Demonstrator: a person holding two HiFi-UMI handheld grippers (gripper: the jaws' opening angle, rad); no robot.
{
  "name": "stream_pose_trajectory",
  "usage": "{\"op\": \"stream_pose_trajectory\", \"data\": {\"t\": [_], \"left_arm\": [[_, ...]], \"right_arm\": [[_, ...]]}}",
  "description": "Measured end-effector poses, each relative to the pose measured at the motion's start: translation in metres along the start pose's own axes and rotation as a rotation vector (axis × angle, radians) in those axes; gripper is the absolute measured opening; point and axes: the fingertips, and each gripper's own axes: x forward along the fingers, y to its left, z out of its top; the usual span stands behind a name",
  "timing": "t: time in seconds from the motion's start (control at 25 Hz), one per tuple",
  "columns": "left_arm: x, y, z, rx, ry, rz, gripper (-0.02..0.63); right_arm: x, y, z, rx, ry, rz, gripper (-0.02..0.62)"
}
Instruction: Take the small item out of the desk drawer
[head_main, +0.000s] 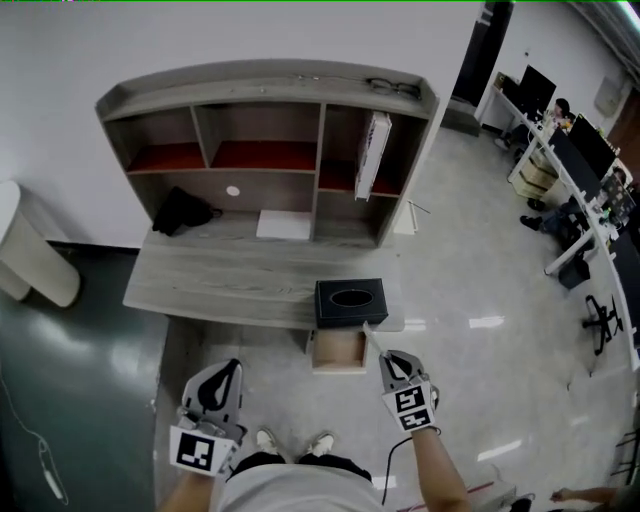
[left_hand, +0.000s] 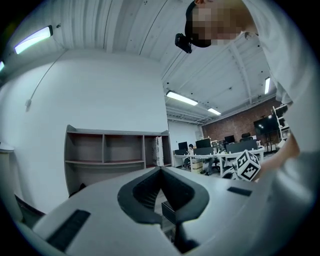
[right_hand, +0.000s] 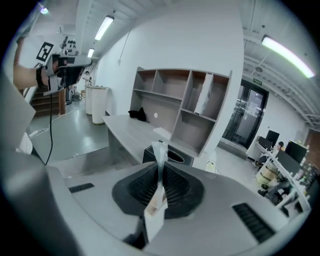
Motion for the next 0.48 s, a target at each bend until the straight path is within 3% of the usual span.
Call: {"op": "stream_pose_trajectory", "data": {"t": [0.48], "left_arm": [[-0.002, 0.017, 0.038, 0.021, -0.098, 0.038, 0.017]], "right_arm": [[-0.104, -0.051, 0.08, 0.16, -0.246, -0.102, 0.029]]}}
